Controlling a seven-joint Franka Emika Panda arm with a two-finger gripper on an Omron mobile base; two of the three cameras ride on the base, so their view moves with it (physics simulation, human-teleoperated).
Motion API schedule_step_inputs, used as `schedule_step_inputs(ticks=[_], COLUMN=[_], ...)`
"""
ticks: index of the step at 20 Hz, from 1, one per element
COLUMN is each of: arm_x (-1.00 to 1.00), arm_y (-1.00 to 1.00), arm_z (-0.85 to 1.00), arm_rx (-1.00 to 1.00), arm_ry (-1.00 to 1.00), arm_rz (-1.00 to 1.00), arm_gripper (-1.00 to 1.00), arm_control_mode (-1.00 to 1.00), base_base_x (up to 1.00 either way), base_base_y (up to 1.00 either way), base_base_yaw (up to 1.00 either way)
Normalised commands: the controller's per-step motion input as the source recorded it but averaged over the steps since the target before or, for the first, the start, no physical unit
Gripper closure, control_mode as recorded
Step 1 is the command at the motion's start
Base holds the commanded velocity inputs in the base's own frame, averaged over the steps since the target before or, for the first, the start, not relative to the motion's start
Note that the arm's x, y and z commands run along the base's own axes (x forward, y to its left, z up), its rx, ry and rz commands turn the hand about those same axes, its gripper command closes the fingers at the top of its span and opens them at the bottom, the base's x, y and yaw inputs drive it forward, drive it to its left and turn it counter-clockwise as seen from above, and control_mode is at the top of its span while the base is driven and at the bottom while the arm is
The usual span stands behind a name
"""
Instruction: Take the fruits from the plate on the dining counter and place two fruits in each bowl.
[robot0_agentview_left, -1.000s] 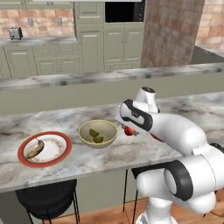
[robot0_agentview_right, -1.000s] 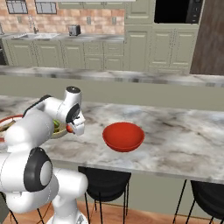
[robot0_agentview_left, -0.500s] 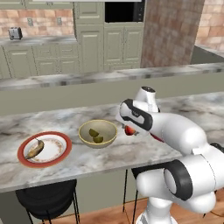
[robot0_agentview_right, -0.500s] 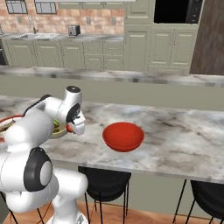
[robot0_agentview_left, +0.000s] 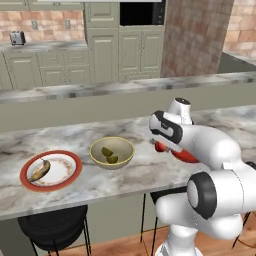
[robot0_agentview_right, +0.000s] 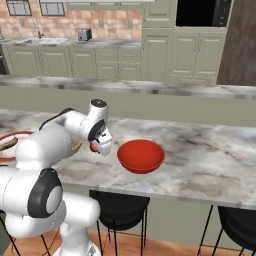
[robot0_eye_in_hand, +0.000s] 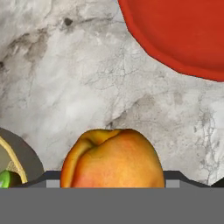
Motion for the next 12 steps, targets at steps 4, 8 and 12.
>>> schedule_step_inputs(ticks=[4,8,12], arm_x=[0.05,0.01,0.13], arm_y=[-0.64,-0.68,-0.60], arm_z=[0.00,-0.01,-0.04], arm_rx=[-0.05,0.00,-0.05], arm_ry=[0.00,0.00,0.00], arm_rz=[0.00,-0.01,-0.03], arm_gripper=[1.00,1.00,1.00], arm_control_mode=[-1.00,-1.00,-1.00], base_base_x=[0.00,0.00,0.00], base_base_y=[0.00,0.00,0.00], base_base_yaw=[0.00,0.00,0.00])
